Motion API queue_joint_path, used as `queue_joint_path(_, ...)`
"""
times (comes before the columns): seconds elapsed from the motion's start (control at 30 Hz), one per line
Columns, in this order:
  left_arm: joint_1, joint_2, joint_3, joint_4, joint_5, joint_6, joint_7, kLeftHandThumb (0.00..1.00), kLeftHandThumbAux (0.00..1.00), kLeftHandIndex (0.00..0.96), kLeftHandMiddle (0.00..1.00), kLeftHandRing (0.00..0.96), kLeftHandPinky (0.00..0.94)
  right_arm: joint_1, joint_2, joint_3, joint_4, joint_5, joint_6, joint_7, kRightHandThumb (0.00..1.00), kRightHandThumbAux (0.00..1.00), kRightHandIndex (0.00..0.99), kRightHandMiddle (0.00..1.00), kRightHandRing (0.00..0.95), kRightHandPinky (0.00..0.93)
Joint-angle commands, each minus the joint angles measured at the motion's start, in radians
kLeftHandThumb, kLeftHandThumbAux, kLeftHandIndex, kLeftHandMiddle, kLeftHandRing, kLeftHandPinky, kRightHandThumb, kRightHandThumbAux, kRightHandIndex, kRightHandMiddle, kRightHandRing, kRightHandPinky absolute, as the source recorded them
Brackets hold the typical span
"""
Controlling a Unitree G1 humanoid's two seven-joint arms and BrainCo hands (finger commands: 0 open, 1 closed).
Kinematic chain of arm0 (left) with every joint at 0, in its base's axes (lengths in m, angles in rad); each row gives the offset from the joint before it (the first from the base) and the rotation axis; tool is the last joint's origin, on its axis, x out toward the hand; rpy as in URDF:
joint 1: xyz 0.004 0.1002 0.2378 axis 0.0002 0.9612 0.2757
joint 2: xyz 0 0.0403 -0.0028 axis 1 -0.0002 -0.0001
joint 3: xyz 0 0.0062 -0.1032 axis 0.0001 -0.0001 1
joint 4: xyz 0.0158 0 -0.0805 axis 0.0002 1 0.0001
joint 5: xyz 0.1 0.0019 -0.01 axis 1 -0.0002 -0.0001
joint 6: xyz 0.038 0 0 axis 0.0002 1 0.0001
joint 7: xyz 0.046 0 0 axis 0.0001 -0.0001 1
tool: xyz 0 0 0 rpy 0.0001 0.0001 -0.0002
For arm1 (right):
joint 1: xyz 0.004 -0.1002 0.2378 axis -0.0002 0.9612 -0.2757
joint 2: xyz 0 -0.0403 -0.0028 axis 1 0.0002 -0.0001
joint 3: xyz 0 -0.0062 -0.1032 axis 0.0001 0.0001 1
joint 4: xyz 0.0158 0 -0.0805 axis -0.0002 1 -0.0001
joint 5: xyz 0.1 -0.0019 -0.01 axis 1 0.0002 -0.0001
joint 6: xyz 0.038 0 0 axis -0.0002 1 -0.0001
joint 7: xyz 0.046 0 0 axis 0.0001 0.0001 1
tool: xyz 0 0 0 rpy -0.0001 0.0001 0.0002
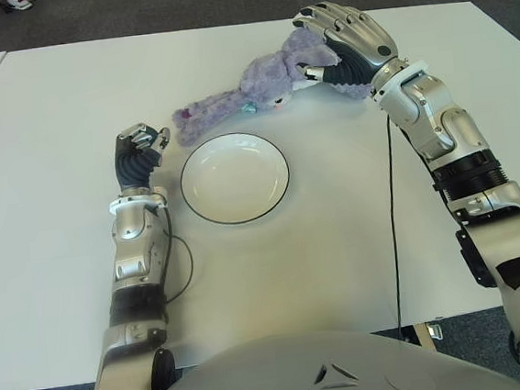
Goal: Put the doll into the plate.
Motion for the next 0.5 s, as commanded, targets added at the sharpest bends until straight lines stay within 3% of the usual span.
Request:
queue_joint_path(0.03,0.104,-0.049,-0.003,0.090,-0.001,0.002,0.001,0.401,0.821,0.847,0.893,0.895,0.874,-0.041,-0.001,0.037,0.061,-0.025,-0.034,0.007,0.435,0.197,0.000,0.000,0.000,0.000)
queue_joint_path(0.5,0.101,-0.051,0.000,0.094,0.000,0.006,0.009,0.404,0.816,0.847,0.892,0.895,0.872,-0.163,0.002,0.137,0.215,-0.118,-0.060,0.012,0.478,0.219,0.000,0.000,0.000,0.000)
